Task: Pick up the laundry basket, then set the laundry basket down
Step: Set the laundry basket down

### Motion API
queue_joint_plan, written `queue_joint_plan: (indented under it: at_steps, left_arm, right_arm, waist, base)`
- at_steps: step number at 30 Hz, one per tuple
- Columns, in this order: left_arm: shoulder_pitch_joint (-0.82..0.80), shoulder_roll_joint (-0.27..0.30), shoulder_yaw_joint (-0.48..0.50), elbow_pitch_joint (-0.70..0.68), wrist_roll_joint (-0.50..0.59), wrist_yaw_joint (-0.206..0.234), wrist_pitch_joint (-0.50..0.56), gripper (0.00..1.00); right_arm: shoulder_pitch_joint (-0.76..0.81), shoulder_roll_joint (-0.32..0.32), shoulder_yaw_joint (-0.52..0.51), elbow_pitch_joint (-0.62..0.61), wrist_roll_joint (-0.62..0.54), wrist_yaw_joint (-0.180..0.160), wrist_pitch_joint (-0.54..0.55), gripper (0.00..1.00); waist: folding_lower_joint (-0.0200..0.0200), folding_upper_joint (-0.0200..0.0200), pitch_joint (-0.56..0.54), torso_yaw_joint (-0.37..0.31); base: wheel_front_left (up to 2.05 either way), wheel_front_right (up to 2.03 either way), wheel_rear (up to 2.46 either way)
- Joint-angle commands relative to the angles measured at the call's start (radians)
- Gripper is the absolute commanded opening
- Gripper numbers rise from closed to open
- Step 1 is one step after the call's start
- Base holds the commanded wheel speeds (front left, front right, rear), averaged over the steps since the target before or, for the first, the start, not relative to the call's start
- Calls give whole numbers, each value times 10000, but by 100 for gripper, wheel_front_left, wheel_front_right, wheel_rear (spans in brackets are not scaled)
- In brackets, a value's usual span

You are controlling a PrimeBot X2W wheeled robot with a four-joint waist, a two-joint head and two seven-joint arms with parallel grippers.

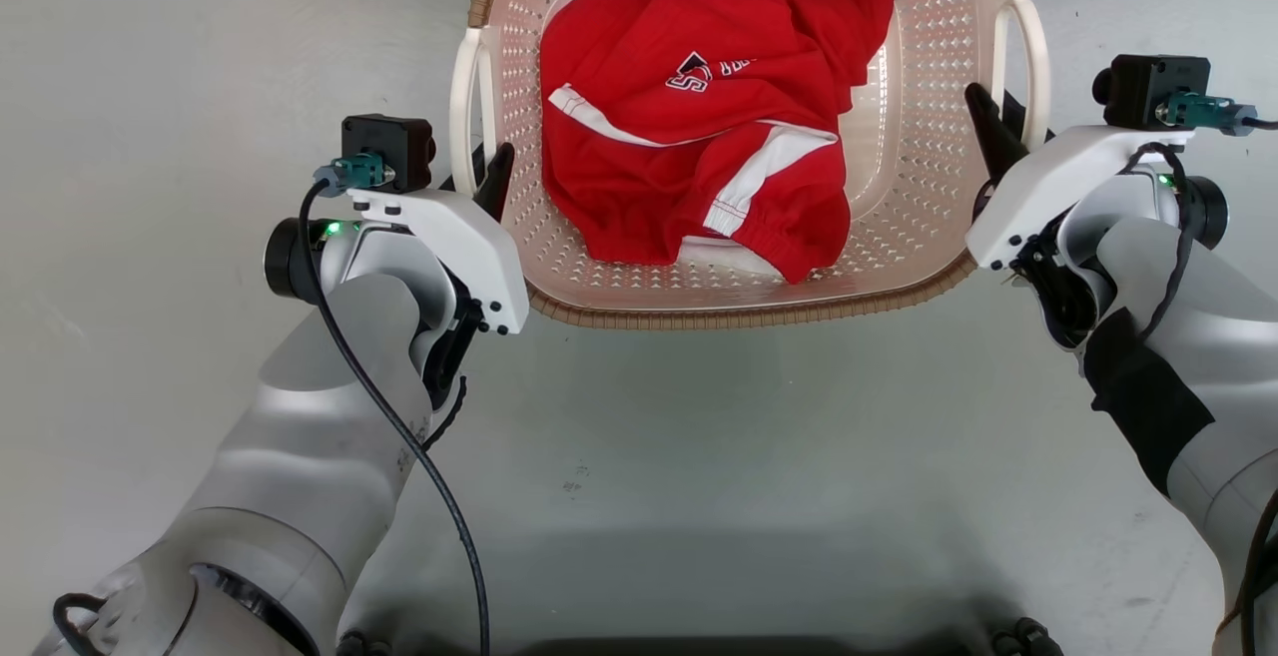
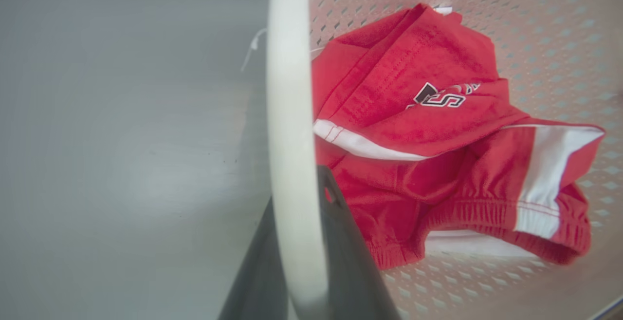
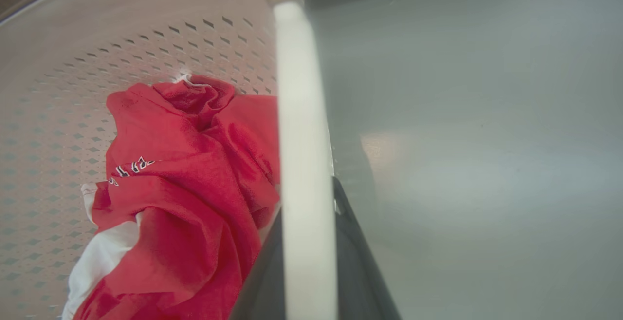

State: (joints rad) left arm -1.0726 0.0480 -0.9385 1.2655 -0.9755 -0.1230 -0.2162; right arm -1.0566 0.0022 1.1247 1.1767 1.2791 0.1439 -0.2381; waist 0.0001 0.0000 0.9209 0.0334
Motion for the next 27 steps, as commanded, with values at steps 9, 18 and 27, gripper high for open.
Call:
queue_joint_plan:
  at_steps: [9, 18, 27]
  left_arm:
    - [151, 663, 136, 252, 69, 98, -281, 100]
    - [65, 596, 180, 252, 139, 24, -428, 100]
    - [-6, 672, 524, -353, 354, -50, -452, 100]
  right_arm:
    - [746, -700, -469, -290, -287, -132, -236, 100]
    - [937, -911, -606, -1304, -428, -132, -236, 100]
    - [1025, -1150, -452, -1870, -352, -132, -237, 100]
  waist:
    - [0, 0, 54, -11]
    - [0, 0, 81, 0]
    - [0, 0, 138, 38]
  base:
    - [0, 0, 0]
    - [0, 0, 0]
    - [0, 0, 0]
